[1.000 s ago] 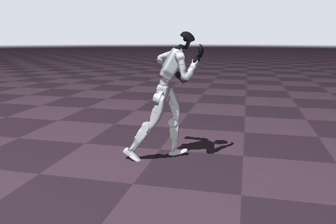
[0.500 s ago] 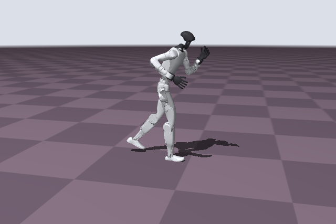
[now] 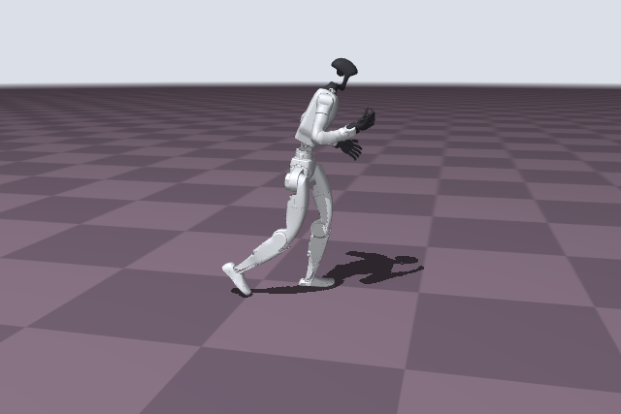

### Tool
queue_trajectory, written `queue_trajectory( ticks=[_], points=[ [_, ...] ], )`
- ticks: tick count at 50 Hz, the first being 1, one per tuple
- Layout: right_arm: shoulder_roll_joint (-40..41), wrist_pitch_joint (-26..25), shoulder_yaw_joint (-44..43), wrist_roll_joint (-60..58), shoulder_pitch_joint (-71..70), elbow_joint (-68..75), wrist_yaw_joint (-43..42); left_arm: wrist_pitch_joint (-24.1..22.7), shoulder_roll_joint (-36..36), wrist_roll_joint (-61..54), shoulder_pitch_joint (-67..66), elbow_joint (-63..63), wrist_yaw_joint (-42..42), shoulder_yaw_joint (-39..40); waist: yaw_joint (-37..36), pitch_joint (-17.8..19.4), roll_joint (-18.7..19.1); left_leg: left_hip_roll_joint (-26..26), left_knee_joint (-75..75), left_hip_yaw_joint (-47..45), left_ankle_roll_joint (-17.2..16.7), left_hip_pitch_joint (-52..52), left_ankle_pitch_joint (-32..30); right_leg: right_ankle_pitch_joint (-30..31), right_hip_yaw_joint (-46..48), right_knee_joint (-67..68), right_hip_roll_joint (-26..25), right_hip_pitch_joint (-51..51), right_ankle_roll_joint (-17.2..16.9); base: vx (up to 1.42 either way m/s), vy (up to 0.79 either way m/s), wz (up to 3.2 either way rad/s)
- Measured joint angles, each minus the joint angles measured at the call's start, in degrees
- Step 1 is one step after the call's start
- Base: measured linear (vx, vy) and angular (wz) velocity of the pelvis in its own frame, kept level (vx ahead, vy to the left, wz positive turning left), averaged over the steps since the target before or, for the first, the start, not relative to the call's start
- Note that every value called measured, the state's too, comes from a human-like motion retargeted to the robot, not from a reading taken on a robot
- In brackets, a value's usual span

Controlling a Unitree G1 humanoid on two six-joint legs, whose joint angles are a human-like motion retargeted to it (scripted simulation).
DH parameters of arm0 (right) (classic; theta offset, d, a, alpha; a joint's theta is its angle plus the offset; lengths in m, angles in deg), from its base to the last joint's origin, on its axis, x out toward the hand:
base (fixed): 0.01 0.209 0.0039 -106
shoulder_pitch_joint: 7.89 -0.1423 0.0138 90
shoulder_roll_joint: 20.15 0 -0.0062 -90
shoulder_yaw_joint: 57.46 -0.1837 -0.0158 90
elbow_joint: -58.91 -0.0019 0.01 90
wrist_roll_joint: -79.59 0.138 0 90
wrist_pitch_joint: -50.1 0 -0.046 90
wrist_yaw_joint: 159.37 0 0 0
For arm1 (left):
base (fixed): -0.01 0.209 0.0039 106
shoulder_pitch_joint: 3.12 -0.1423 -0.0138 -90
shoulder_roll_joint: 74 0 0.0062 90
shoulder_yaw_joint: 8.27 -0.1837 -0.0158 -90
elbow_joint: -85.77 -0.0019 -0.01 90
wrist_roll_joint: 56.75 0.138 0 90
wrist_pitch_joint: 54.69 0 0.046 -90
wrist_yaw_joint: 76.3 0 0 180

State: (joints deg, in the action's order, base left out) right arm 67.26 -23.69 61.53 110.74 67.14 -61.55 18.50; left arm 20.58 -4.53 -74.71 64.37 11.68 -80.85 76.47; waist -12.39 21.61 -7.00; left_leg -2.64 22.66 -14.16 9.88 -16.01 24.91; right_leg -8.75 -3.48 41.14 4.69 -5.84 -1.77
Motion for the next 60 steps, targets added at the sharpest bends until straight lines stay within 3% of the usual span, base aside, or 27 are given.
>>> queue_trajectory(
  ticks=[3,5,7,10,13,15,18,20,23,25,28,30,33,35,40,42,43,45,48,50,51,53,56,60],
  points=[
    [-6.3,0.4,-5.1,-7.0,13.2,7.1,-2.3,-0.4,6.2,7.7,20.5,-2.9,-8.9,-7.3,4.2,0.8,-0.1,0.7,11.4,0.7,-0.1,-0.6,8.5,-6.4,2.8,22.6,2.5,11.0,2.0,0.95,0.26,0.73],
    [-11.4,-0.1,-11.0,-5.6,23.1,7.0,0.7,0.5,11.0,12.6,36.5,-2.0,-11.9,-10.3,8.0,0.9,1.2,1.5,10.1,2.1,-2.3,2.4,9.7,-10.3,5.2,28.3,3.5,16.6,4.4,0.91,0.2,1.11],
    [-17.2,-0.7,-17.2,-0.5,32.7,4.2,5.9,2.0,15.4,19.1,51.2,-0.4,-13.9,-10.9,14.3,0.1,3.3,2.1,5.9,5.2,-4.7,5.9,8.2,-11.5,8.0,26.2,2.9,20.7,4.1,0.92,0.13,1.61],
    [-25.9,-1.5,-24.6,1.0,42.7,1.5,10.3,4.0,18.1,26.1,67.8,2.3,-19.1,-10.2,25.3,-1.6,6.1,1.7,-1.1,10.5,-8.1,11.0,2.8,-10.9,12.5,11.8,1.3,24.3,2.3,0.95,-0.01,1.63],
    [-32.2,-4.2,-31.2,0.8,48.0,1.9,10.4,6.1,18.7,23.1,79.6,3.7,-25.8,-10.6,34.4,-2.8,7.5,1.9,-5.7,14.7,-11.2,15.2,-3.5,-6.8,15.6,-13.9,0.9,23.8,-0.4,0.99,-0.19,1.23],
    [-33.9,-6.3,-33.8,1.0,50.4,3.5,9.5,6.3,19.7,18.8,84.9,4.4,-29.2,-12.1,37.8,-3.4,7.4,3.0,-7.5,16.9,-12.5,18.5,-6.5,-4.9,17.7,-29.6,1.6,23.2,-2.9,1.05,-0.3,0.67],
    [-30.9,-7.9,-33.5,-0.9,51.2,7.5,8.5,4.8,22.8,15.5,86.3,5.9,-27.9,-14.1,37.3,-3.3,6.9,4.0,-6.1,18.6,-12.4,23.1,-8.8,-2.9,21.5,-38.9,1.7,23.3,-5.3,1.06,-0.33,-0.13],
    [-26.4,-7.7,-30.6,-2.4,48.0,11.9,7.1,3.0,24.5,14.7,82.6,6.8,-22.1,-14.1,34.5,-2.4,6.2,5.0,2.2,18.6,-11.5,22.9,-9.2,-1.5,21.8,-38.0,1.5,22.1,-3.4,1.02,-0.32,-0.77],
    [-20.0,-4.1,-21.3,-4.3,36.3,18.3,-1.2,2.6,23.4,18.9,67.1,4.6,-18.5,-13.3,30.3,0.0,7.2,4.9,23.9,18.1,-10.6,15.9,-13.3,-9.3,18.3,-28.2,-0.5,21.4,2.7,1.0,-0.26,-1.12],
    [-15.7,-1.3,-15.3,-5.4,25.7,19.1,-9.4,2.9,22.3,17.1,51.7,0.6,-20.0,-13.4,27.6,1.3,8.0,4.5,37.2,17.3,-9.7,9.9,-14.2,-14.8,16.2,-20.1,-1.8,22.0,4.5,1.0,-0.19,-1.29],
    [-5.0,0.6,-14.2,-5.0,11.2,11.6,-16.2,0.6,18.2,5.0,26.1,-2.4,-16.7,-11.4,21.4,1.0,6.3,4.1,47.8,14.2,-5.7,1.1,-9.9,-17.9,12.9,-16.8,-2.4,19.5,3.4,1.03,-0.17,-1.34],
    [3.9,2.0,-16.0,-3.3,2.9,5.3,-17.3,-1.3,11.3,1.2,10.5,-0.6,-12.8,-8.2,14.5,0.0,3.6,3.8,48.1,10.9,-2.3,-3.7,-7.2,-16.9,9.8,-19.5,-2.2,16.1,2.3,1.04,-0.14,-1.59],
    [12.9,4.7,-15.8,-3.0,-9.6,-0.9,-19.8,-2.7,-0.2,-2.7,-8.0,2.4,-7.0,-1.6,1.8,-1.0,-1.0,3.4,37.5,5.1,1.3,-7.8,-5.8,-11.1,4.2,-24.9,-0.4,11.1,-0.4,1.05,-0.04,-1.73],
    [14.3,6.0,-13.6,-3.4,-17.3,-2.9,-21.6,-2.7,-5.0,-7.8,-17.5,3.3,-2.8,3.4,-5.5,-1.4,-3.1,3.6,24.8,2.3,2.0,-8.5,-6.1,-6.0,1.2,-28.1,1.0,8.1,-3.0,1.07,0.1,-1.39],
    [11.0,4.0,-7.7,3.0,-22.6,-7.1,-13.2,0.8,-5.9,-14.0,-23.8,2.1,6.1,12.0,-13.3,-2.1,-1.2,2.4,-12.1,-2.7,-2.8,-3.9,-4.6,3.6,-1.9,-33.2,0.1,-2.7,-6.0,1.1,0.26,-0.48],
    [10.4,3.4,-5.3,4.7,-17.6,-9.2,-8.0,1.1,-2.8,-10.4,-18.0,-0.2,6.7,9.9,-12.6,-1.2,1.4,2.2,-15.4,-3.4,-4.3,-1.4,-6.8,4.5,-3.1,-29.7,-1.4,-7.1,-5.2,1.13,0.31,0.52],
    [10.1,3.3,-3.9,4.6,-13.8,-9.7,-5.9,0.6,-0.7,-7.4,-14.1,-1.4,5.6,7.8,-11.8,-0.8,2.5,2.2,-13.8,-2.7,-3.5,-0.4,-7.5,4.7,-3.6,-25.1,-2.3,-7.7,-4.9,1.12,0.3,0.83],
    [8.4,3.3,-2.8,1.3,-5.1,-8.9,-3.1,-0.5,4.3,0.1,-4.4,-4.3,1.2,2.7,-9.5,0.1,3.2,2.8,-5.8,-0.1,0.4,0.3,-3.6,3.7,-4.0,-9.5,-3.5,-4.5,-5.3,1.08,0.26,0.98],
    [2.4,2.5,-5.2,-9.6,9.5,-2.6,-5.5,0.9,11.6,14.2,15.3,-8.2,-8.3,-3.3,-5.2,1.1,2.2,3.8,7.1,1.5,1.9,-0.2,6.0,-2.5,-1.4,16.2,-2.1,6.7,-4.2,0.99,0.17,0.85],
    [-1.4,2.0,-6.2,-6.4,19.5,1.8,-6.4,3.2,16.2,22.4,29.9,-9.0,-14.3,-4.8,-0.8,1.2,2.3,4.1,8.3,2.2,-0.8,2.5,8.1,-7.7,2.4,25.7,0.5,13.5,-0.6,0.94,0.11,0.92],
    [-3.4,1.9,-6.6,0.5,24.2,2.9,-5.1,4.4,18.2,24.9,36.9,-8.5,-16.7,-4.7,2.6,0.7,3.1,3.9,7.1,3.4,-2.4,4.4,8.1,-9.5,4.4,26.6,1.0,16.1,0.9,0.95,0.08,1.18],
    [-8.7,2.2,-8.7,9.4,32.8,4.0,-3.1,6.3,20.4,29.2,49.3,-6.7,-21.2,-4.3,9.8,-0.5,4.9,3.2,3.7,6.0,-5.1,8.5,6.9,-11.7,8.2,24.3,1.3,20.6,2.7,0.95,0.02,1.32],
    [-20.4,2.8,-17.6,5.5,41.4,4.6,-1.6,7.8,18.6,32.1,64.7,-3.8,-27.2,-3.6,20.4,-1.9,7.5,1.6,-2.1,10.0,-7.9,14.1,2.3,-10.9,12.8,8.5,0.5,24.1,1.9,0.95,-0.1,1.21],
    [-29.7,-1.9,-26.2,5.3,47.9,7.3,-2.0,6.3,15.4,18.2,78.6,1.4,-33.2,-7.4,30.8,-1.9,7.6,2.9,-4.5,13.5,-10.5,19.9,-4.3,-4.9,17.7,-25.2,2.2,23.4,-2.1,0.99,-0.26,0.83]
  ],
)
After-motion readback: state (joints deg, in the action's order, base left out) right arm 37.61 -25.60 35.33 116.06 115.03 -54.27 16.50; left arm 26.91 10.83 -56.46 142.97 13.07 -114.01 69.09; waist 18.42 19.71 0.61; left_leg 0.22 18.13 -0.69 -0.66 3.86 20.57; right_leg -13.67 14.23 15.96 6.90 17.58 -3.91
